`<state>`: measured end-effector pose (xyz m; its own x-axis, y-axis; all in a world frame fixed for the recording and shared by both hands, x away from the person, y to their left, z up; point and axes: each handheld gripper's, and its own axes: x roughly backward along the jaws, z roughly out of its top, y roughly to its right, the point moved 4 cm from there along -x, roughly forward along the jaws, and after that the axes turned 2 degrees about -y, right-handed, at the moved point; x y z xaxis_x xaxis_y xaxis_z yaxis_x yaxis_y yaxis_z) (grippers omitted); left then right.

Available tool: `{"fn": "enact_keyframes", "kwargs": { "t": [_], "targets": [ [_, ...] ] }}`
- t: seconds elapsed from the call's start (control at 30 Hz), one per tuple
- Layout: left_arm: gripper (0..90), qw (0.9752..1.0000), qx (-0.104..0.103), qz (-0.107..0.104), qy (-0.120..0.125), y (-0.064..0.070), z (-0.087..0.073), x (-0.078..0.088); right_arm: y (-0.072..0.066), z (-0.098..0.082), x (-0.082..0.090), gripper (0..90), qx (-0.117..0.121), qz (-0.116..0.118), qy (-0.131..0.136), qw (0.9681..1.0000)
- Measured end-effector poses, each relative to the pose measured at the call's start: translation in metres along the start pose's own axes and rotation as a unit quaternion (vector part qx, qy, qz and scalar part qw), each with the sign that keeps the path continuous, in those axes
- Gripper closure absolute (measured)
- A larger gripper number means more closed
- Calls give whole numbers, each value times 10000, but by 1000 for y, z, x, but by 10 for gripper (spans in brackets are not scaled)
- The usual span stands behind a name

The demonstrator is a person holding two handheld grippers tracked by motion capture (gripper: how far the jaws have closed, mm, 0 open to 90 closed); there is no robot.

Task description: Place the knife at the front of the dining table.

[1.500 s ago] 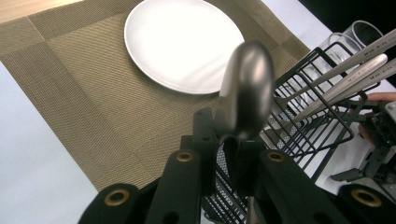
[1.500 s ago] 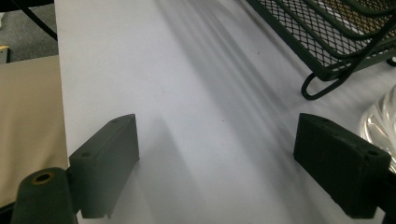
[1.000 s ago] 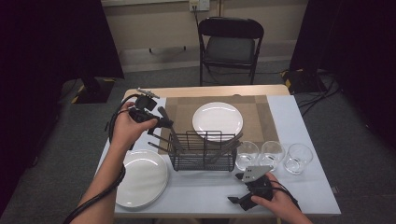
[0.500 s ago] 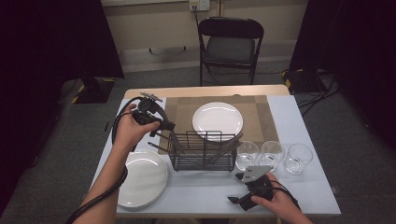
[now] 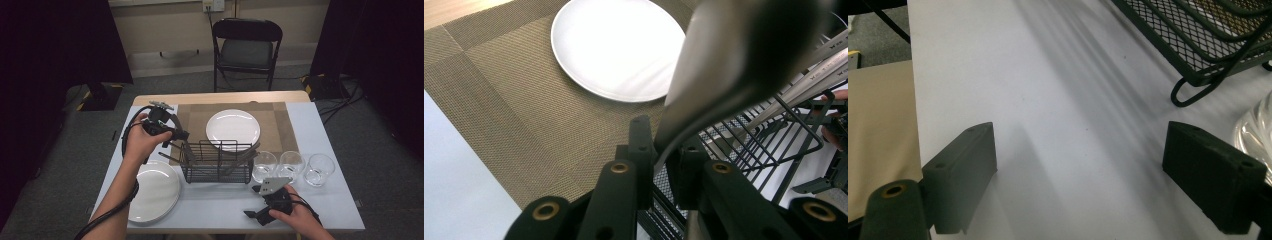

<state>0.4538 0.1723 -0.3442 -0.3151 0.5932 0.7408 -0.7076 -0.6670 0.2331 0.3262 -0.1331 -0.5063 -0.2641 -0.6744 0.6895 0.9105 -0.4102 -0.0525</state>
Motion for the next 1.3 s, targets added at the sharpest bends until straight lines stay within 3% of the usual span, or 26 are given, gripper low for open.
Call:
{"fn": "enact_keyframes", "kwargs": {
  "t": [0.17, 0.37, 0.67, 0.83, 1.0, 1.3],
  "targets": [
    [829, 10000, 49, 23, -10, 1, 1, 2, 0, 0, 0, 131, 8, 2, 3, 10000],
    [830, 9996, 65, 52, 283, 3, 7, 15, 0, 0, 0, 131, -2, 12, 8, 10000],
    [830, 9988, 52, 74, 480, 4, 19, 37, 0, 0, 0, 131, 17, -7, 4, 10000],
    [830, 9977, 81, 47, 673, 5, 25, 49, 0, 0, 0, 130, 10, 11, 5, 10000],
    [831, 9973, 27, 184, 705, 7, 32, 61, 0, 0, 0, 131, 12, -11, -12, 10000],
    [831, 9948, 93, 251, 984, 9, 46, 76, -1, 0, 0, 130, 45, -47, -30, 10000]
  ]
}}
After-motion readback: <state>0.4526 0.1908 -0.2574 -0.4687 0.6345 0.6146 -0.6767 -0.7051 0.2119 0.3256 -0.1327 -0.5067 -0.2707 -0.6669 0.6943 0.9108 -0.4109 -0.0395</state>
